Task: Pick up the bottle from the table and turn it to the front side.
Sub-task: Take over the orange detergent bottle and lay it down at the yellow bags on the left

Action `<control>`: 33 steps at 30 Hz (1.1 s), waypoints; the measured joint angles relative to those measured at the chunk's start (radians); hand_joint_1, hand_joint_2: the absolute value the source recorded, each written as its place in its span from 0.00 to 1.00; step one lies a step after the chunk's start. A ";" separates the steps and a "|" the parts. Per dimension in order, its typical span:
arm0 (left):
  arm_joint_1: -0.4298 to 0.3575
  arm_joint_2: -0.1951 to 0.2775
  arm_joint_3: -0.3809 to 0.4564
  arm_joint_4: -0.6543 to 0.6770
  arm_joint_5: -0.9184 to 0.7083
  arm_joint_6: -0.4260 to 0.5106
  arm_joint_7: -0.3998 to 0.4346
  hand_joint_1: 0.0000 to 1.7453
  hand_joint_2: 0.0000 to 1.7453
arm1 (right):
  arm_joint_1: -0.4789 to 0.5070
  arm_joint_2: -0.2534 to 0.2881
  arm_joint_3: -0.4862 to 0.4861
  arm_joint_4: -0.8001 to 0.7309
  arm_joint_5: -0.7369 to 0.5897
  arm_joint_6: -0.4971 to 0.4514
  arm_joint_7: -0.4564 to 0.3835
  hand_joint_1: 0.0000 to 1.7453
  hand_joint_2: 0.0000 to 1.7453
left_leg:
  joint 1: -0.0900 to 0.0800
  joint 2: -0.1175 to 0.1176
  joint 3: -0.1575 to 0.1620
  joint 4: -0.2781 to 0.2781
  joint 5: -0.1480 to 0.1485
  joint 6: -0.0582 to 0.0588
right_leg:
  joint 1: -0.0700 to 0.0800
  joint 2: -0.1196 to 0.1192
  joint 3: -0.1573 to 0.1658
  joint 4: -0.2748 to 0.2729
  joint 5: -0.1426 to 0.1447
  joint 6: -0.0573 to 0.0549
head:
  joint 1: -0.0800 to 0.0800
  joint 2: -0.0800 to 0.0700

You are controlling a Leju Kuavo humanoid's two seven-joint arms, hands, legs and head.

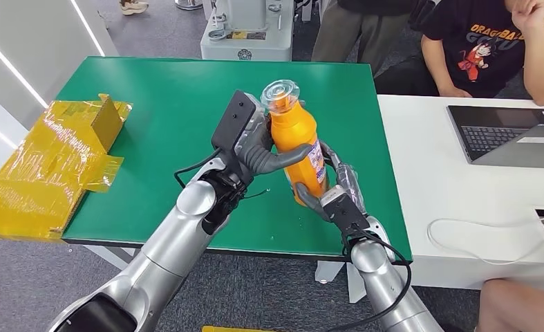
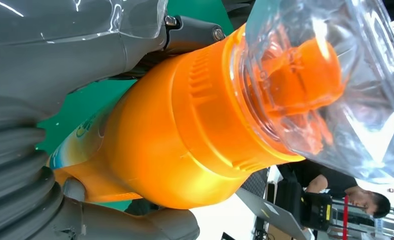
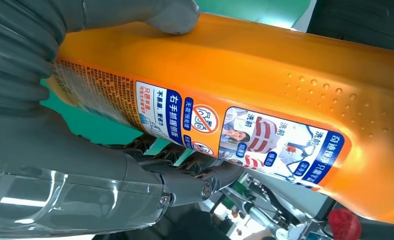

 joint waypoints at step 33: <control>0.000 0.002 0.008 0.021 0.021 0.004 -0.011 1.00 1.00 | -0.031 0.004 -0.015 0.023 -0.011 -0.033 0.012 0.00 1.00 | 0.000 0.000 0.000 0.000 0.000 0.000 | 0.000 0.000 0.000 0.000 0.000 0.000 | 0.000 0.000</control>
